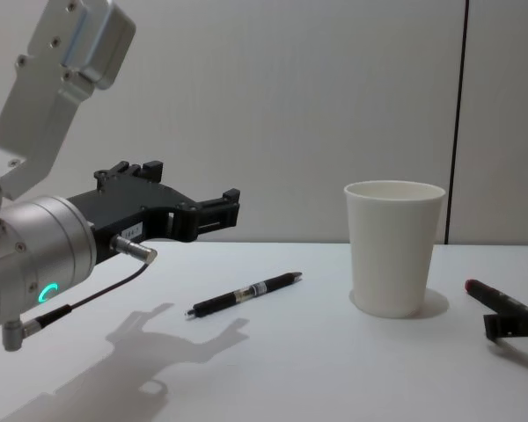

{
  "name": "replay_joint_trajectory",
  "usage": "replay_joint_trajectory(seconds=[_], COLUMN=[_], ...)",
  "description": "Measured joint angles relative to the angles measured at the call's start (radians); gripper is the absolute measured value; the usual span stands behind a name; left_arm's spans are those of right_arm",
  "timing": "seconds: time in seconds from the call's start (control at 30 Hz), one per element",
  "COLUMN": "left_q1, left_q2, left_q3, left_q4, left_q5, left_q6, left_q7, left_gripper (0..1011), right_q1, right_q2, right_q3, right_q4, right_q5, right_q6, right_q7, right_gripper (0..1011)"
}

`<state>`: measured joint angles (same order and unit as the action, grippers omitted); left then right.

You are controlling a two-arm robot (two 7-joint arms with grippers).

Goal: Place the pen into the pen holder.

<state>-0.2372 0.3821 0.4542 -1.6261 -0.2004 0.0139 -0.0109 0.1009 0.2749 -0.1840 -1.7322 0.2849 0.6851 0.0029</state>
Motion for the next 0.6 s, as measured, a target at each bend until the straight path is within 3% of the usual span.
replay_joint_trajectory(seconds=[0.23,0.37,0.6], left_q1=[0.0,0.0,0.0], left_q2=[0.0,0.0,0.0], left_q3=[0.0,0.0,0.0], left_q4=[0.0,0.0,0.0], left_q5=[0.0,0.0,0.0], left_q6=[0.0,0.0,0.0], left_q7=[0.0,0.0,0.0], left_gripper=[1003,1003,1003], right_q1=[-0.001,-0.001,-0.002], right_q2=[-0.015,-0.021,-0.027], right_q3=[0.008,0.01,0.012], right_q4=[0.007,0.011,0.014], right_q5=[0.003,0.005,0.007], right_q6=[0.002,0.003,0.004], right_q7=[-0.005,-0.007,-0.009], right_gripper=[998,919,877])
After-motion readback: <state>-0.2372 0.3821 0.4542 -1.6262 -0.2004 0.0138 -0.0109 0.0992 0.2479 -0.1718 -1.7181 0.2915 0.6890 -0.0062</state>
